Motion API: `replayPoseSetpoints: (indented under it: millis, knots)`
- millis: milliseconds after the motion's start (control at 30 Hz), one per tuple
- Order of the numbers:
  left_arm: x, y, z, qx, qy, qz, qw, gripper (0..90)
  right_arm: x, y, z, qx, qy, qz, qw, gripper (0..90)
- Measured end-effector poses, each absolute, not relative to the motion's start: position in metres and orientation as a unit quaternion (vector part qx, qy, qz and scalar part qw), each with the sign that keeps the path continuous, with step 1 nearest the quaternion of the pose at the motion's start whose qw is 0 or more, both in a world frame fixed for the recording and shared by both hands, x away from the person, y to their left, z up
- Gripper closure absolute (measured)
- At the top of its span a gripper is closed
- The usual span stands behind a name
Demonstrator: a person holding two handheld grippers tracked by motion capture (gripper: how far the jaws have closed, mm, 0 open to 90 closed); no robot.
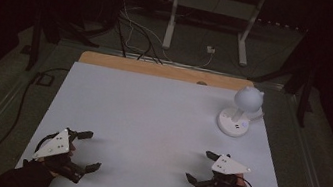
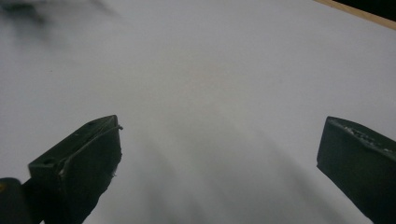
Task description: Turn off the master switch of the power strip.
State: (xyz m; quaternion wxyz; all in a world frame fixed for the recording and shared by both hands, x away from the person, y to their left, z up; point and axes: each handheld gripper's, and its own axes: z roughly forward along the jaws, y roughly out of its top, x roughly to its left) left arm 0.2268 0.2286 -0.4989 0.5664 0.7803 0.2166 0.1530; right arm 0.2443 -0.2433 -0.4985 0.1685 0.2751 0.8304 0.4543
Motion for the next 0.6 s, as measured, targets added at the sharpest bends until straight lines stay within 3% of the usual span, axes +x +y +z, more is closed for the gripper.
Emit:
replayPoseSetpoints:
  millis: [600]
  knots:
    - [0.227,0.229,-0.499,0.78,0.217,0.154,0.566,0.2,0.251,-0.245,-0.47,0.278,0.819,0.471,0.172,0.1]
